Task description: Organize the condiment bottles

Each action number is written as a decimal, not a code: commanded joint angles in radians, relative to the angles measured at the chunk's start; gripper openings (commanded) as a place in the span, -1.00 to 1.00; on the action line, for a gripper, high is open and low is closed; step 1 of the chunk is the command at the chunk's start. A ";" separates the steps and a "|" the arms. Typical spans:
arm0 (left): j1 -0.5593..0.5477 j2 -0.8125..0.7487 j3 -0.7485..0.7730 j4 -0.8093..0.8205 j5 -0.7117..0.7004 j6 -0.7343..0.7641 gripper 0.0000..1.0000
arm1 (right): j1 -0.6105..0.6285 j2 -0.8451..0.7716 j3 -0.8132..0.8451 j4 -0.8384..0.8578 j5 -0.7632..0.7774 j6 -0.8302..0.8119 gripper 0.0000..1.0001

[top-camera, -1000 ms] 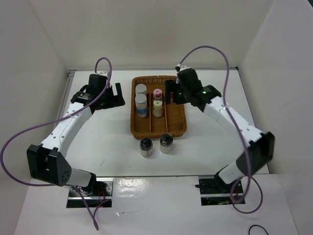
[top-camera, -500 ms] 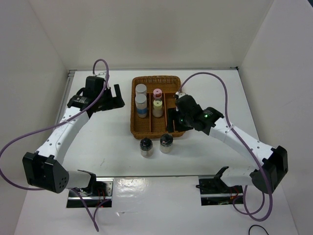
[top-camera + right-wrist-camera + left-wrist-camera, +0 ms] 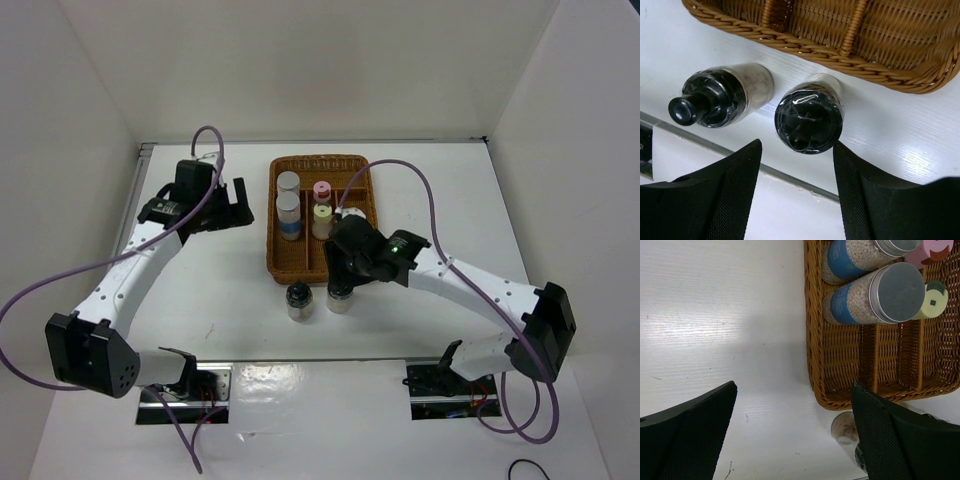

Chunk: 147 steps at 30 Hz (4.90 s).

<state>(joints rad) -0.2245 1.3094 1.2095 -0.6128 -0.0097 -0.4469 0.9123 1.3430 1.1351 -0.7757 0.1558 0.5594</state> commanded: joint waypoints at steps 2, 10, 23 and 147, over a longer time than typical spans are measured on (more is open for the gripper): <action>0.005 -0.038 -0.013 0.012 0.004 0.016 1.00 | 0.007 0.016 0.034 -0.002 0.048 0.022 0.27; 0.005 -0.038 -0.013 0.012 -0.006 0.025 1.00 | 0.007 0.056 0.034 0.016 0.057 0.031 0.10; 0.005 -0.019 -0.013 0.012 -0.006 0.043 1.00 | 0.007 0.094 0.043 0.026 0.067 0.022 -0.20; 0.208 0.059 -0.048 0.120 0.168 0.056 1.00 | 0.012 0.102 0.284 -0.007 0.125 -0.150 0.83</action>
<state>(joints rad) -0.0208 1.4456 1.1954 -0.5243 0.1242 -0.3603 0.8860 1.4689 1.5402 -0.7341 0.3157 0.3378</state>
